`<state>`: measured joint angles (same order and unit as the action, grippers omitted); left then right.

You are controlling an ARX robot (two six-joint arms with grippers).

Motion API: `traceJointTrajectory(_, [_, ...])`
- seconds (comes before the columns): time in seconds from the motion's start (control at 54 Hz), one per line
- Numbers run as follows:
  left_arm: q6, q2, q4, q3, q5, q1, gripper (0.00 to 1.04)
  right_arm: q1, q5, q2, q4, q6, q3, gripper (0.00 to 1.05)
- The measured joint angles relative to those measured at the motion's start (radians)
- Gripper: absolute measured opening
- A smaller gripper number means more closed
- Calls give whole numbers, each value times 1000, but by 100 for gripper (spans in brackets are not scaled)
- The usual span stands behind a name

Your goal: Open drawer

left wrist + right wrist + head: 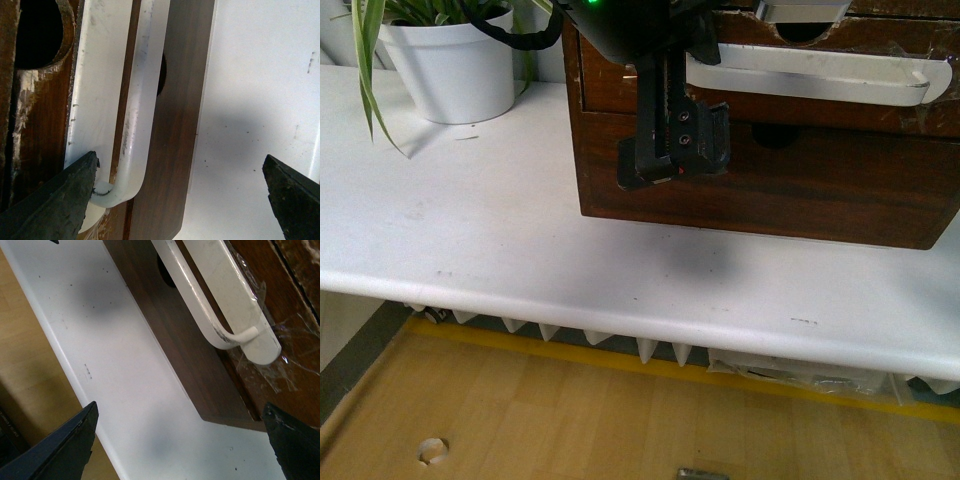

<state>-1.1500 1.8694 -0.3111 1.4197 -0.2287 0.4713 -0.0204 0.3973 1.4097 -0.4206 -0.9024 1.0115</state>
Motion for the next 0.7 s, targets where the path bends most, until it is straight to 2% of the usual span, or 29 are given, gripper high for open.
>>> traceJointTrajectory(0.352, [16, 0, -3, 0, -31, 0, 99, -86, -24, 117, 65, 31, 58, 96])
traceJointTrajectory(0.704, [27, -2, -21, -1, -49, 2, 99, -129, -28, 180, 89, 51, 86, 96])
